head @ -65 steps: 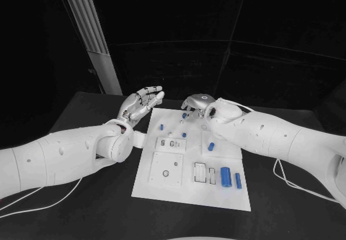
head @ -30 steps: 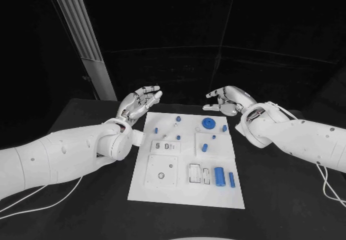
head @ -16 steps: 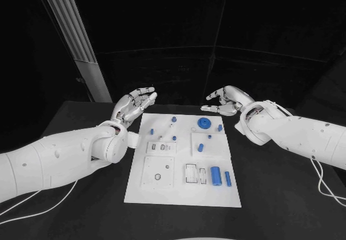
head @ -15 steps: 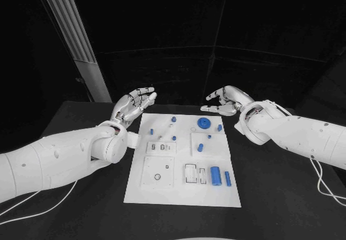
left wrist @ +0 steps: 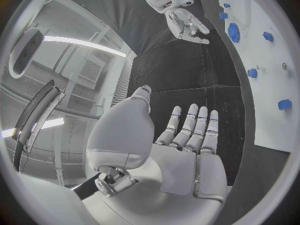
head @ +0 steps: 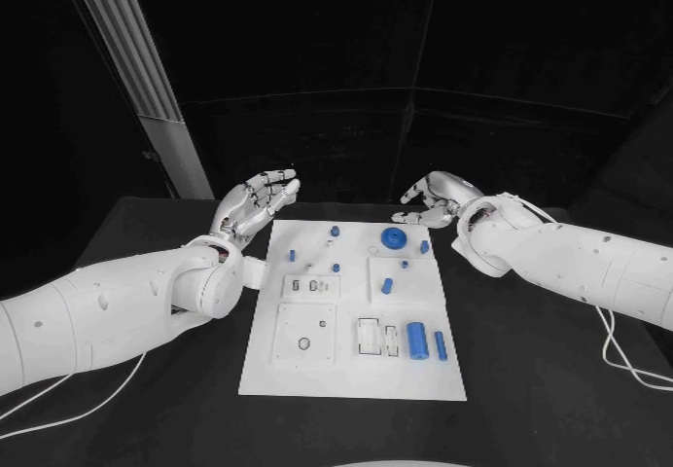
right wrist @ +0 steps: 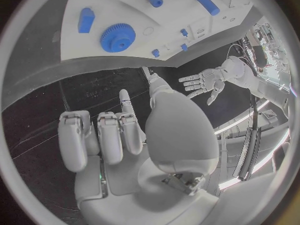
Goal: Assemble the parts on the task board
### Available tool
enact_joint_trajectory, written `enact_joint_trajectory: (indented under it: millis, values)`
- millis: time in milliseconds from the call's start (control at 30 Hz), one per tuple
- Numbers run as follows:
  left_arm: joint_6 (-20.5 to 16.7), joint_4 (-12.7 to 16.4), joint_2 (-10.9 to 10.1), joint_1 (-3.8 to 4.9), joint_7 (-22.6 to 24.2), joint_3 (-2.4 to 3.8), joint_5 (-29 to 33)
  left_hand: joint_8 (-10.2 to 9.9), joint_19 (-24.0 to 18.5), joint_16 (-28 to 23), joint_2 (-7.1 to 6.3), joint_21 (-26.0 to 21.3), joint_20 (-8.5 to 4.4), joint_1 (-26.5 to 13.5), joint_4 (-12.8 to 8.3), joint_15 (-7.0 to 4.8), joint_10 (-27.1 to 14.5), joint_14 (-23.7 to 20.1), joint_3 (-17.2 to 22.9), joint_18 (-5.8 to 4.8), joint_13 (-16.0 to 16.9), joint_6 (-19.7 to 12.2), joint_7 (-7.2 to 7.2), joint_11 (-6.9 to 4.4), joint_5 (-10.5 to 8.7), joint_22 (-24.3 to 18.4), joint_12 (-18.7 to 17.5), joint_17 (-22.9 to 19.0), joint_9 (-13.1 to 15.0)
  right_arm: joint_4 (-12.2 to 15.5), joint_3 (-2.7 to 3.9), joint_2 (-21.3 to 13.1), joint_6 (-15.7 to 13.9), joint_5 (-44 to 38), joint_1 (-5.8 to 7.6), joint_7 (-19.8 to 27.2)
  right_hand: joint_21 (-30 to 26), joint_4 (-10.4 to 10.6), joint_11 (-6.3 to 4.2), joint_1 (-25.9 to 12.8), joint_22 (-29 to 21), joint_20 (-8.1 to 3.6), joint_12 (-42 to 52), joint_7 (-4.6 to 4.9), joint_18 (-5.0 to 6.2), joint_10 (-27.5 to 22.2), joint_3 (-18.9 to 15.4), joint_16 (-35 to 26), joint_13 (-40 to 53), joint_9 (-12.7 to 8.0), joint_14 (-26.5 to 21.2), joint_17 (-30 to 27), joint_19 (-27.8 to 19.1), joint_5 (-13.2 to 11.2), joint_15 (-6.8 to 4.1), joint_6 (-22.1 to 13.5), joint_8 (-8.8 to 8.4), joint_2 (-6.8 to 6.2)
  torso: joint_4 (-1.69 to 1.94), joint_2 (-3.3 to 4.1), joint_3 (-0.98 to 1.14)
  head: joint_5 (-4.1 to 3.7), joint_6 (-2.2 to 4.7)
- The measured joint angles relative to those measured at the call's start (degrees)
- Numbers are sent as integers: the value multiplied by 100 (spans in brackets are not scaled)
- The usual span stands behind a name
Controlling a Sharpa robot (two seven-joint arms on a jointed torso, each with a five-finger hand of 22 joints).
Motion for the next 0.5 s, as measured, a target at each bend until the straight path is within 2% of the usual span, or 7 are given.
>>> enact_joint_trajectory:
  millis: [100, 167, 500]
  values:
    - [4, 1, -4, 0, 0, 0, 0, 0, 0, 0, 0, 0, 0, 0, 0, 0, 0, 0, 0, 0, 0, 0, 0, 0, 0, 0, 0, 0, 0, -92, -1, 65, 125, -74, -17, -115, 0, -27, 29, 147, 0, 0, 0, 61, 1, -12, 41, 0, 0, -5, 7, 0, 0, 275, 7, -61, 0, -30, 1, -1, 1, 0, -8]
    - [5, 1, -6, 0, 0, 0, 0, 0, 0, 0, 0, 0, 0, 0, 0, 0, 0, 0, 0, 0, 0, 0, 0, 0, 0, 0, 0, 0, 0, -132, -1, 91, 205, -110, -22, -175, 0, -27, 50, 177, 0, 0, 0, 70, 1, 8, 41, 0, 0, -5, 7, 0, 0, 371, 7, -70, 0, -59, 2, -1, 1, -2, -9]
    - [15, -4, -9, -1, 0, 0, 0, 0, 0, 0, 0, 0, 0, 0, 0, 0, 0, 0, 0, 0, 0, 0, 0, 0, 0, 1, 0, 0, 1, -252, 0, 204, 569, -251, -60, -403, 0, -26, 74, 228, 0, 0, 0, 90, 1, -9, 70, 0, 0, 11, -14, -1, 0, 507, 28, -90, 0, -65, 2, -2, 2, -5, -12]
